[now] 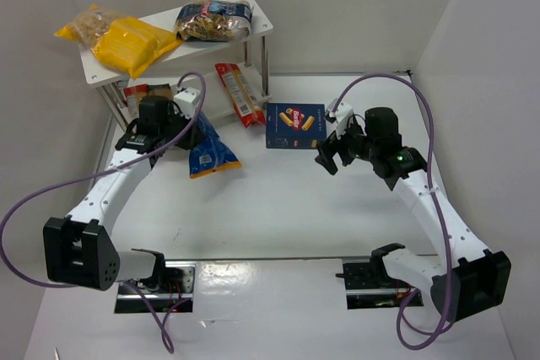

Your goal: Place and organize the pasta boxes and bags onto the shelf

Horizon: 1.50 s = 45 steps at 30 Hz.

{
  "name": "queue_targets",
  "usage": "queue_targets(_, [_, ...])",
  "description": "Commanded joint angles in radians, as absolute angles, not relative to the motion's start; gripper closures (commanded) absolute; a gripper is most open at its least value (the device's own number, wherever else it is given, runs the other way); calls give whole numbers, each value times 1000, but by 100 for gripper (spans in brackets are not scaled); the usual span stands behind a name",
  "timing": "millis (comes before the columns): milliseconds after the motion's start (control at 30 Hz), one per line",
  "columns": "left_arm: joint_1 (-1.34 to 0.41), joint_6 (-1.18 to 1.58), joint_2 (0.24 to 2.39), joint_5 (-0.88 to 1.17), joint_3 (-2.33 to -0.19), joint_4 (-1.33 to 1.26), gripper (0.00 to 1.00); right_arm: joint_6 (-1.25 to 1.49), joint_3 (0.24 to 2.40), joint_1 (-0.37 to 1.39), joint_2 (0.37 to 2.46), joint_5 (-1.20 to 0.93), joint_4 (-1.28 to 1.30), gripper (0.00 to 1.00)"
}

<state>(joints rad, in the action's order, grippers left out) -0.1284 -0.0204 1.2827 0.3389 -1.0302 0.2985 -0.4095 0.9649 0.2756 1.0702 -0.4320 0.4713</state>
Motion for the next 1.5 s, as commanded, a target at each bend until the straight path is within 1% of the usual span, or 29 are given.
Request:
queue_targets(0, [-150, -81, 1307, 272, -1160, 109, 100, -425, 953, 259, 1046, -453, 426, 4])
queue_targets(133, [-163, -118, 1368, 245, -1212, 98, 100, -425, 953, 250, 1046, -471, 426, 4])
queue_targets(333, [-163, -179, 1402, 198, -1255, 58, 100, -434, 953, 241, 1065, -471, 426, 4])
queue_targets(600, [-134, -156, 1463, 264, -1282, -43, 100, -475, 924, 178, 1075, -515, 426, 4])
queue_targets(700, [-124, -146, 1473, 273, -1236, -118, 100, -494, 914, 132, 1052, -543, 426, 4])
queue_targets(833, [-124, -169, 1482, 273, -1177, -233, 100, -494, 914, 16, 1016, -580, 426, 4])
queue_targets(1033, [-115, -190, 1451, 218, -1034, -420, 100, -494, 914, -110, 983, -627, 426, 4])
queue_targets(1333, [-83, -216, 1433, 152, -862, -689, 100, -512, 896, -183, 974, -649, 426, 4])
queue_targets(1467, [-63, -203, 1420, 132, -828, -806, 100, -512, 896, -204, 983, -649, 426, 4])
